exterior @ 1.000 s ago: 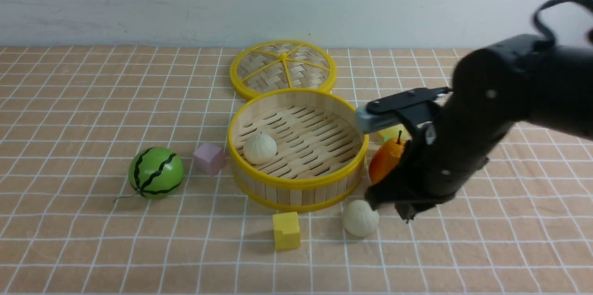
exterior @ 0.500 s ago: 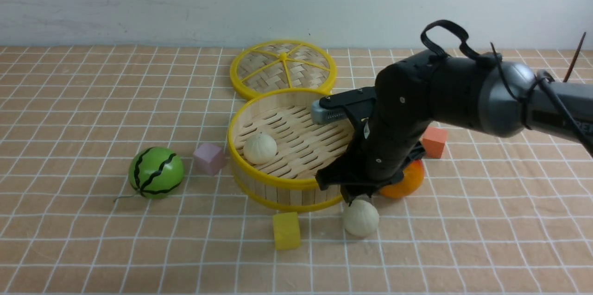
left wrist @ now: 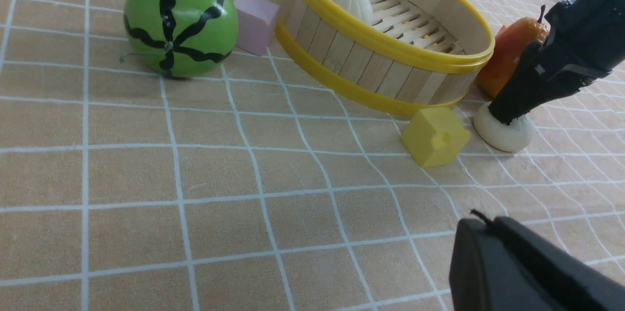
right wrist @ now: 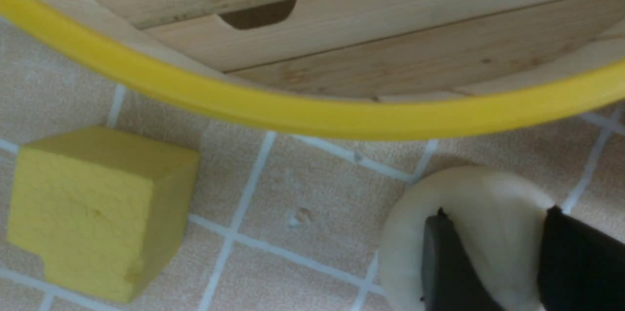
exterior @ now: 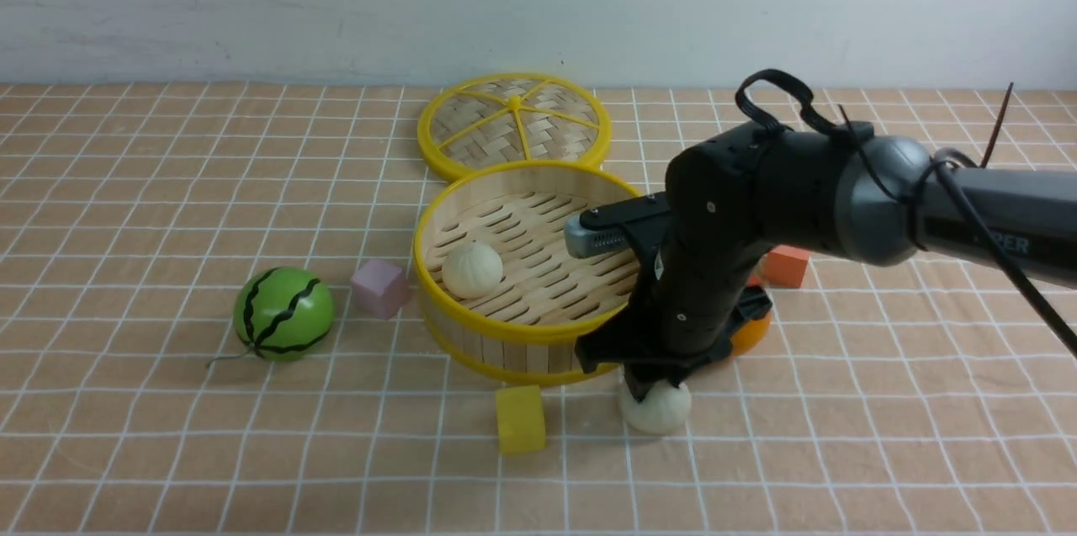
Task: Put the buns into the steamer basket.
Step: Use the right arm to grab a steamed stuffed bun, then use the right arm to put the steamed stuffed bun into the steamer
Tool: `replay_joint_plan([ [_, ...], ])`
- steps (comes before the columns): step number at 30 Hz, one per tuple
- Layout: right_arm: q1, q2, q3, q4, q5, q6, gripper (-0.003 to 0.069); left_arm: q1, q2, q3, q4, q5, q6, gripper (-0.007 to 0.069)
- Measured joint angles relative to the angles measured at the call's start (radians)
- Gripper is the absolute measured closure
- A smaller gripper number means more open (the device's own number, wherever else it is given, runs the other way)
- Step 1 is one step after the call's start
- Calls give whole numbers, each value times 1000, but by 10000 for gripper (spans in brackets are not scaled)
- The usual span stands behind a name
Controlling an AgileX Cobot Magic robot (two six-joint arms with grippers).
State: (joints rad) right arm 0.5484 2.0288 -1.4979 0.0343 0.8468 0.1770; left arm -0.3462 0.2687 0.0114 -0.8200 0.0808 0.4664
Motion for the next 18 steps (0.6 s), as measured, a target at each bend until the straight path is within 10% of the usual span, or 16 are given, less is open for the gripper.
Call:
replay_joint_plan([
  [7, 0, -25, 0, 5, 45, -30, 643, 0, 0, 0, 0, 0, 0, 624],
  [18, -2, -161, -94, 114, -75, -91, 644, 0, 0, 0, 0, 0, 0, 617],
])
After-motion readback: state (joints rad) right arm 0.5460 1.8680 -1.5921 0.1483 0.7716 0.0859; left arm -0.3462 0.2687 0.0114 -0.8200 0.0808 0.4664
